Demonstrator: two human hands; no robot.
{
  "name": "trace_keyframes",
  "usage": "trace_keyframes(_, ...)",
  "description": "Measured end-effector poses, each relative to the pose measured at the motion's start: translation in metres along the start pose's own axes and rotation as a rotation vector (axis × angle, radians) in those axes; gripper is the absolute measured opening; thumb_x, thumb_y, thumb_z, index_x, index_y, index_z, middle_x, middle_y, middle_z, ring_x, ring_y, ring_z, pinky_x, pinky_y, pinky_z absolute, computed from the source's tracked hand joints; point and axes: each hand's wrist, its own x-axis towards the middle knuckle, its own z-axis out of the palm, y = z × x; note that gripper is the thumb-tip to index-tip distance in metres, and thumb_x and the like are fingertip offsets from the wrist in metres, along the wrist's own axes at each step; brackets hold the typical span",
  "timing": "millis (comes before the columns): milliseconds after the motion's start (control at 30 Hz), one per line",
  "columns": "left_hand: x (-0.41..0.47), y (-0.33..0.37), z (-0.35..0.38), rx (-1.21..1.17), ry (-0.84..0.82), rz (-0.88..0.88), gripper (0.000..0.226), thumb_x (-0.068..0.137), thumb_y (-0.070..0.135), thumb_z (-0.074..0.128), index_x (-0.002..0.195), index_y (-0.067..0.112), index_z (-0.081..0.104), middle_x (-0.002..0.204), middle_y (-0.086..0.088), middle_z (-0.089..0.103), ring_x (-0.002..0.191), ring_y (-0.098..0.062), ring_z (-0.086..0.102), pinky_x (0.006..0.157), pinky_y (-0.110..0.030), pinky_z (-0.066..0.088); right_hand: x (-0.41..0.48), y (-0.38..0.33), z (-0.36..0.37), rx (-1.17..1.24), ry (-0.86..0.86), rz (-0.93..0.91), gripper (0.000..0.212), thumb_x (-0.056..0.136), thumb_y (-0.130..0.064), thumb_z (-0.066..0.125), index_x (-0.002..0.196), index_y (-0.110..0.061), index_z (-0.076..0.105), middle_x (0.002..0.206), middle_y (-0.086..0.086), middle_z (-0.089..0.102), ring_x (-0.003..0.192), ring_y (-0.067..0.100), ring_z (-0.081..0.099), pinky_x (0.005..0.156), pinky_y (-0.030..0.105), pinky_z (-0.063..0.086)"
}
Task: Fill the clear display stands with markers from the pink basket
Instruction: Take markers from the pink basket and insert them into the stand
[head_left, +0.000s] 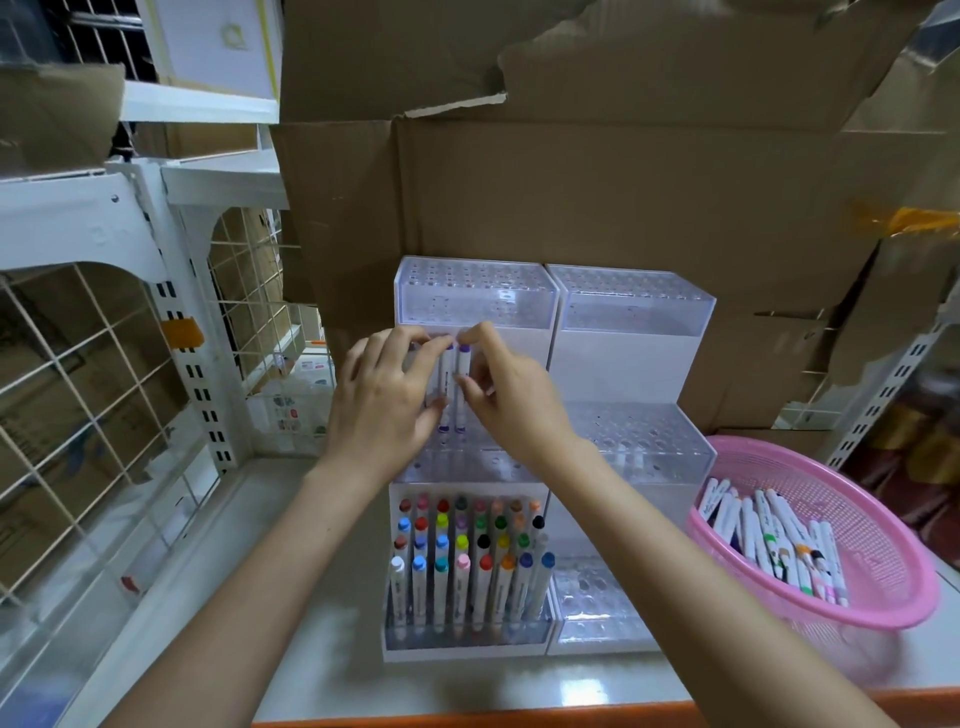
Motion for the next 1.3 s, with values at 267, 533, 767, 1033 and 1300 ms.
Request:
trace_keyframes(267, 0.000, 0.001, 0.000, 0.006, -0.013, -0.009, 0.062, 0.071, 0.020, 0.079, 0.128, 0.014, 0.056, 0.113, -0.010, 0.054, 0.109, -0.030, 0.051, 0.095, -0.046, 0.041, 0.008, -0.003, -0.005, -0.006, 0.078, 0.082, 0.015, 0.092, -0.019, 0.064, 0.103, -0.012, 0.056, 0.077, -0.002, 0.059, 0.066, 0.016, 0.051, 0.057, 0.038, 0.048)
trace_keyframes(533, 0.001, 0.000, -0.005, 0.044, -0.065, 0.006, 0.064, 0.071, 0.023, 0.079, 0.129, 0.012, 0.054, 0.115, -0.011, 0.054, 0.110, -0.030, 0.049, 0.096, -0.045, 0.040, 0.001, -0.008, -0.012, -0.128, 0.026, 0.076, 0.029, 0.094, -0.035, 0.058, 0.116, -0.020, 0.049, 0.082, -0.008, 0.056, 0.068, 0.012, 0.052, 0.052, 0.029, 0.043)
trace_keyframes(767, 0.004, 0.038, -0.012, 0.004, 0.015, 0.137, 0.049, 0.082, 0.027, 0.065, 0.126, 0.009, 0.056, 0.118, -0.011, 0.056, 0.112, -0.028, 0.049, 0.097, -0.040, 0.038, -0.029, 0.014, -0.037, -0.227, 0.015, 0.061, 0.037, 0.095, -0.040, 0.053, 0.125, -0.019, 0.051, 0.109, -0.001, 0.062, 0.091, 0.022, 0.062, 0.059, 0.037, 0.052)
trace_keyframes(1033, 0.019, 0.130, 0.021, -0.142, -0.059, 0.201, 0.052, 0.076, 0.025, 0.070, 0.124, 0.011, 0.056, 0.117, -0.011, 0.058, 0.109, -0.030, 0.051, 0.094, -0.037, 0.034, -0.085, 0.069, -0.108, -0.475, -0.044, 0.165, 0.049, 0.089, -0.043, 0.057, 0.133, -0.020, 0.049, 0.118, 0.004, 0.061, 0.099, 0.032, 0.060, 0.069, 0.037, 0.045)
trace_keyframes(1300, 0.030, 0.237, 0.053, -0.307, -0.205, 0.276, 0.048, 0.078, 0.036, 0.042, 0.118, 0.015, 0.059, 0.112, -0.006, 0.058, 0.103, -0.026, 0.055, 0.087, -0.034, 0.040, -0.159, 0.130, -0.181, -0.530, -0.146, 0.424, 0.049, 0.093, -0.048, 0.049, 0.136, -0.025, 0.045, 0.121, 0.000, 0.054, 0.106, 0.024, 0.053, 0.078, 0.037, 0.042)
